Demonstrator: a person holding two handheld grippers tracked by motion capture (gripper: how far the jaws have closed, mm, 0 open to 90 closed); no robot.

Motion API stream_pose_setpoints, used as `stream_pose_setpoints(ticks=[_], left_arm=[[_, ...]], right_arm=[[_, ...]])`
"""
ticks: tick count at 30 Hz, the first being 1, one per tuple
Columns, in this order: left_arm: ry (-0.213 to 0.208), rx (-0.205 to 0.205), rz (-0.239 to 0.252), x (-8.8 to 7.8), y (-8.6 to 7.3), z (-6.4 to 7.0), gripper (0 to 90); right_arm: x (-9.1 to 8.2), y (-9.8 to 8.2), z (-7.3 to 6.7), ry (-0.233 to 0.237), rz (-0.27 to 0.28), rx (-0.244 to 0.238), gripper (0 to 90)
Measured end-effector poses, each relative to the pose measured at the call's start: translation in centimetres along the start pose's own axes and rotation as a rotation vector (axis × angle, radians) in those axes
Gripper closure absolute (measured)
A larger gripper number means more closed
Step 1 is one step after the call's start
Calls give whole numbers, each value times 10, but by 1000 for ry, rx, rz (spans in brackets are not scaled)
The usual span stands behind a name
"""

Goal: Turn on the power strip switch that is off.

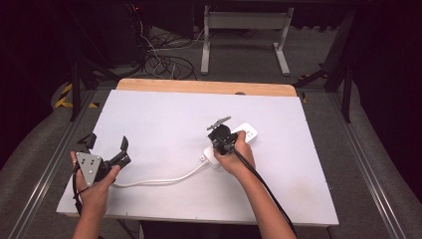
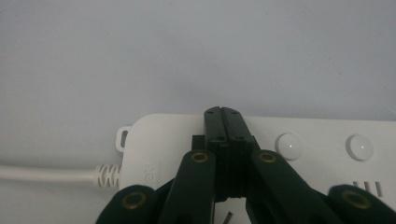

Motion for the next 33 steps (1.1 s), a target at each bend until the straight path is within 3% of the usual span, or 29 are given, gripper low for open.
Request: stream_pose_setpoints(ticks=[33], left_arm=[[-5, 7, -9, 0, -1, 1, 76]], right_arm=[[0, 1, 3, 29, -7, 10, 900]])
Point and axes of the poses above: each handheld gripper's, and its own axes: x roughly forward along the jaws, y roughly out of its top, z roughly to its right, the point moved 5 cm from there along x, roughly forward along the jaws, and after that the axes turned 2 degrees about -z, right-handed, at the moved point
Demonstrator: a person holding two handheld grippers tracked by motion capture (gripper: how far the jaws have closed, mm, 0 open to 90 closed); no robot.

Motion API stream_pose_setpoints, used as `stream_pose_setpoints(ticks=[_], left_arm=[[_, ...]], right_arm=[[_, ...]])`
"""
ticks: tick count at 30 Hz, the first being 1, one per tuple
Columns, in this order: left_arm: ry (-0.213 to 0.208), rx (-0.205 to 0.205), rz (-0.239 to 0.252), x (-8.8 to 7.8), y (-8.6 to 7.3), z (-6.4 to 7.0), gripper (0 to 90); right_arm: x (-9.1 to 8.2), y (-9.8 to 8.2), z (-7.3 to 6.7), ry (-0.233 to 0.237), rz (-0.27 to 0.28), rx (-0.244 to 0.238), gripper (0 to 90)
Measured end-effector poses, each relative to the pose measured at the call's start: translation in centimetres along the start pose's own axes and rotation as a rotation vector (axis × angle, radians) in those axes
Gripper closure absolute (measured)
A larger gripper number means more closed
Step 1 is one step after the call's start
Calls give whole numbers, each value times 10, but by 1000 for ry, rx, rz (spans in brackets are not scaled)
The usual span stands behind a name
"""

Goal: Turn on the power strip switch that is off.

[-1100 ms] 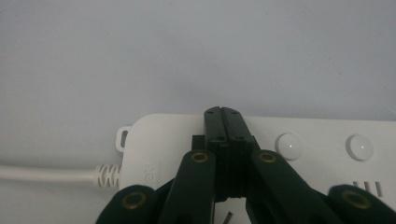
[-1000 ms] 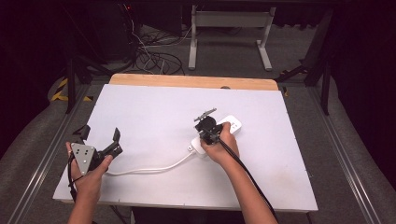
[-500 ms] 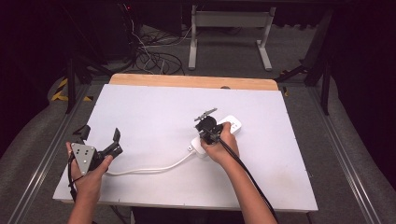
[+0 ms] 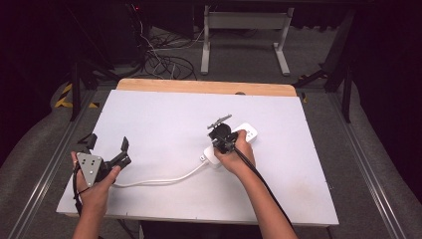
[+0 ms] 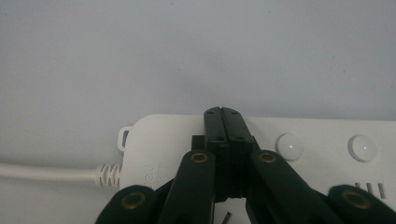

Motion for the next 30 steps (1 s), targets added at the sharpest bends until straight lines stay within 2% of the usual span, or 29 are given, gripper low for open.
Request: stream_pose_setpoints(ticks=[3, 7, 11, 13, 15, 17, 19, 20, 21, 25, 30], left_arm=[[-2, -3, -2, 0, 0, 0, 76], [-2, -6, -4, 1, -1, 0, 76], [-4, -7, -5, 1, -1, 0, 76], [-2, -7, -8, 1, -2, 0, 76], [-6, -13, -9, 2, -2, 0, 76], [-5, -12, -11, 2, -2, 0, 76], [-3, -13, -12, 2, -2, -1, 76], [-2, -14, -12, 2, -2, -1, 76], [-2, -14, -12, 2, -2, -1, 76], [0, -14, -11, 2, -2, -2, 76], [0, -11, -10, 2, -2, -1, 76]], right_arm=[[0, 1, 1, 17, -7, 10, 900], [-1, 3, 2, -15, -18, -4, 900], [0, 3, 3, -6, -15, -6, 900], [0, 4, 3, -8, -8, -17, 900], [-5, 6, 2, 20, 27, -41, 900], [-7, 7, 1, 21, 37, -51, 900], [-14, 8, 2, 29, 66, -62, 900], [-23, 10, 3, 44, 107, -69, 900], [-23, 10, 3, 44, 107, -69, 900], [-46, 10, 11, 72, 208, -73, 900], [-82, 6, 27, 100, 384, -59, 900]])
Point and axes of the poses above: each handheld gripper's, and its own axes: x roughly forward along the jaws, y roughly out of its top, z roughly to its right, the point moved 5 cm from there along x, roughly forward along the jaws, and after that the axes turned 2 degrees about -z, right-handed, at the moved point
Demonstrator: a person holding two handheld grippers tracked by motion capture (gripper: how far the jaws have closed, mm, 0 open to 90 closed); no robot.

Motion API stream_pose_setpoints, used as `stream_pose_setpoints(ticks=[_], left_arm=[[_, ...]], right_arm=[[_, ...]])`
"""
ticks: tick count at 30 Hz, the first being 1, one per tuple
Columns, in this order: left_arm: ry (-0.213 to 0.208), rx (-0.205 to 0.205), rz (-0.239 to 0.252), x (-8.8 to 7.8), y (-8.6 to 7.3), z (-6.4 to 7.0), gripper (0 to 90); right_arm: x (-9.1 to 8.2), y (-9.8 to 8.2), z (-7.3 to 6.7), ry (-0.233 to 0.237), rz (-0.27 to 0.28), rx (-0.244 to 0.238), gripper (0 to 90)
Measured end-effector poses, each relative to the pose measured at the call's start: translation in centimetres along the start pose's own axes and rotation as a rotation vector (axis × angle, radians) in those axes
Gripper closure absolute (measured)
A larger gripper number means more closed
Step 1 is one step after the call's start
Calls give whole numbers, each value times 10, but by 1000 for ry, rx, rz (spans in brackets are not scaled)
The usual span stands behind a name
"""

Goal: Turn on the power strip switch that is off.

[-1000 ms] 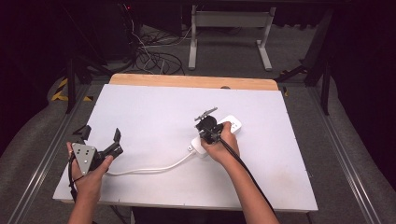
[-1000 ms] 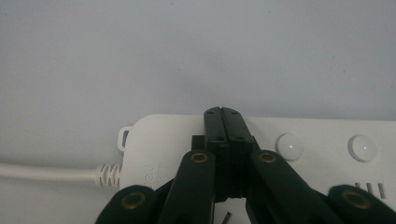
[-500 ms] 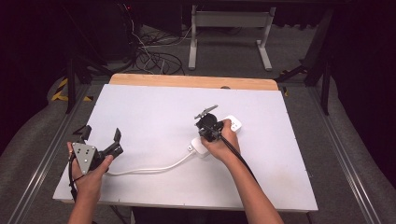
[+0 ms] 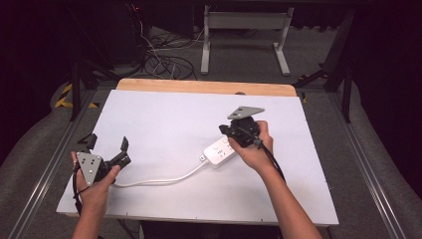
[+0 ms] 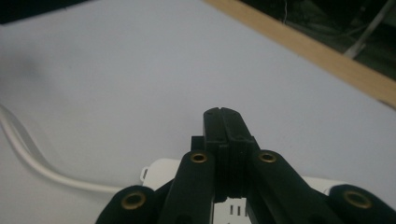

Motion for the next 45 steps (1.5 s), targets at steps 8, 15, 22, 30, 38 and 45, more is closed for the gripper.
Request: stream_pose_setpoints(ticks=[8, 15, 22, 30, 38, 45], left_arm=[[5, -3, 0, 0, 0, -1, 76], [6, 4, -3, -1, 0, 0, 76], [9, 6, 1, -1, 1, -1, 76], [9, 1, 1, -2, 0, -3, 77], [4, 5, 2, -2, 1, -1, 78], [5, 2, 3, -2, 1, -2, 78]], right_arm=[[-88, -12, 26, -18, 313, -19, 900], [-137, -53, 51, -120, 435, 53, 900], [-139, -97, 68, -176, 527, 205, 900], [-138, -106, 70, -204, 513, 183, 900], [-129, -107, 66, -206, 498, 171, 787], [-112, -103, 70, -382, 520, 79, 213]])
Point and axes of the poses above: each handheld gripper's, and its own axes: x roughly forward along the jaws, y roughly out of its top, z roughly to its right, the point moved 5 cm from there along x, roughly forward along the jaws, and after that the axes turned 2 degrees about -z, right-handed, at the moved point
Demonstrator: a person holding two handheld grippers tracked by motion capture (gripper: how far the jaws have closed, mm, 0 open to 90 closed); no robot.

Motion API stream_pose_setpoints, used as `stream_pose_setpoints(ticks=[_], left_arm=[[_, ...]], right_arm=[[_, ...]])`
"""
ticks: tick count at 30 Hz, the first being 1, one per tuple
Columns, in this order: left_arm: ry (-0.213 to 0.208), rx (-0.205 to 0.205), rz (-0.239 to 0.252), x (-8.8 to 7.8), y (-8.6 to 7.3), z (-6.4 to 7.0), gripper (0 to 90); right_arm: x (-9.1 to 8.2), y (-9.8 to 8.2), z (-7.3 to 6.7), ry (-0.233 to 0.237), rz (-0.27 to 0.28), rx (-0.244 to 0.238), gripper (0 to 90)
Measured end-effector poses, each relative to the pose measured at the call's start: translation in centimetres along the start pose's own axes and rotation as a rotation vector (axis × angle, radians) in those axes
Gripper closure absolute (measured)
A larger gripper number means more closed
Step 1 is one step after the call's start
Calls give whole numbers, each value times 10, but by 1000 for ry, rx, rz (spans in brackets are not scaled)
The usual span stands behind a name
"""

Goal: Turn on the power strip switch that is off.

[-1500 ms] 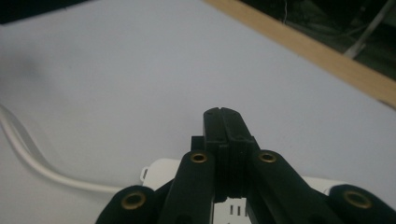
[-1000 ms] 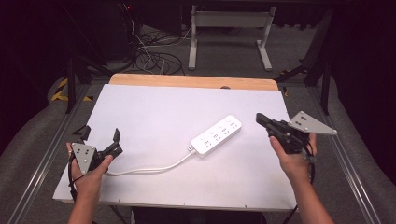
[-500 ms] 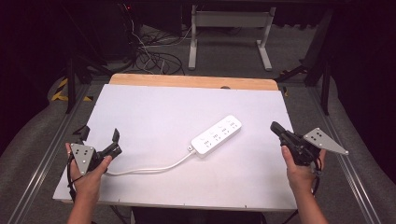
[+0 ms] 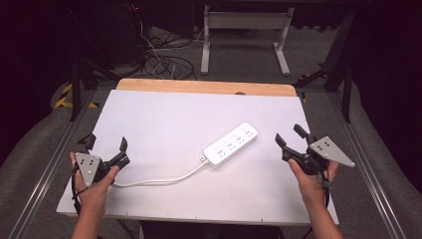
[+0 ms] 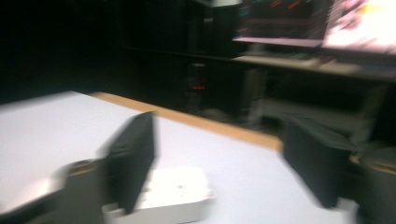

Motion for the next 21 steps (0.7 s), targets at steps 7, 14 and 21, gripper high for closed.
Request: stream_pose_setpoints(ticks=[7, 14, 21], left_arm=[[-5, 1, -1, 0, 0, 1, 81], [-5, -1, -1, 1, 0, 1, 82], [-10, -5, -2, 3, 0, 3, 82]], right_arm=[[12, -8, -6, -34, 44, -34, 44], [10, -10, 0, -36, 73, 48, 40], [7, -14, 3, -31, 59, 64, 21]])
Point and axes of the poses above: each handheld gripper's, and its own axes: x roughly forward along the jaws, y roughly out of its top, z roughly to its right, the point moved 5 cm from there along x, roughly forward along the jaws, and after that the axes turned 2 degrees about -z, right-handed, at the moved point
